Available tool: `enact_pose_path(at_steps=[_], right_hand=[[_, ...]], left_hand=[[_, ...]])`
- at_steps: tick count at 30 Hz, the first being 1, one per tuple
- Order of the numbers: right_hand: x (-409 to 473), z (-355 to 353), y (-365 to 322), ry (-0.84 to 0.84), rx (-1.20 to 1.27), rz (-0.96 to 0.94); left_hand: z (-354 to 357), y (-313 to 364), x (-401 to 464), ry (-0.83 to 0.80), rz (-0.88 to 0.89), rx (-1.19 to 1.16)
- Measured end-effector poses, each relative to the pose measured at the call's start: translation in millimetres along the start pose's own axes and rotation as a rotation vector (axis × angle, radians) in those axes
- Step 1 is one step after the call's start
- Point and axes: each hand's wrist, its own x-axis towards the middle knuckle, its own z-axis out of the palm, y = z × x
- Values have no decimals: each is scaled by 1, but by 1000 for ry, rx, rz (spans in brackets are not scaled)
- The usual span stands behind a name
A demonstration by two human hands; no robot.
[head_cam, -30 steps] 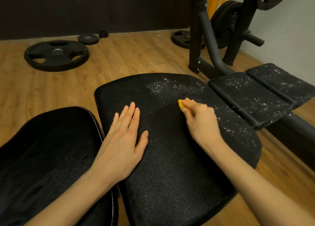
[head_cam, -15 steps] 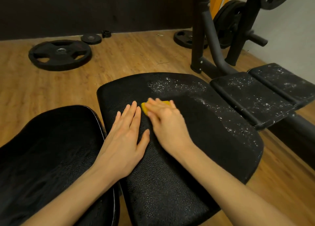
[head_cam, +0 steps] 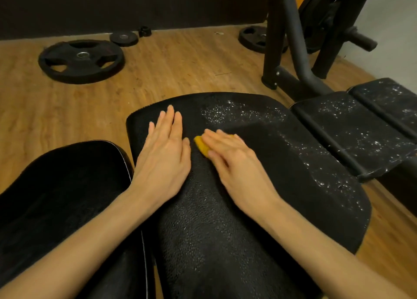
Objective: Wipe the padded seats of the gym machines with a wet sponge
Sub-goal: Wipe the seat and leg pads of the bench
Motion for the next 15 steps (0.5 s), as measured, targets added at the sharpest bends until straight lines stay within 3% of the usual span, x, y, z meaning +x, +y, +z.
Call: enact_pose_path(at_steps=[3, 5, 11, 15], right_hand=[[24, -26, 54, 135, 49, 316], [24, -26, 49, 200, 70, 399], [-41, -8, -13, 19, -2, 90], [40, 0, 0, 2, 37, 136]], left_hand=[[6, -2, 6, 49, -44, 53], [7, 1, 4, 59, -45, 78], [5, 3, 6, 19, -75, 90], [4, 3, 8, -20, -93, 90]])
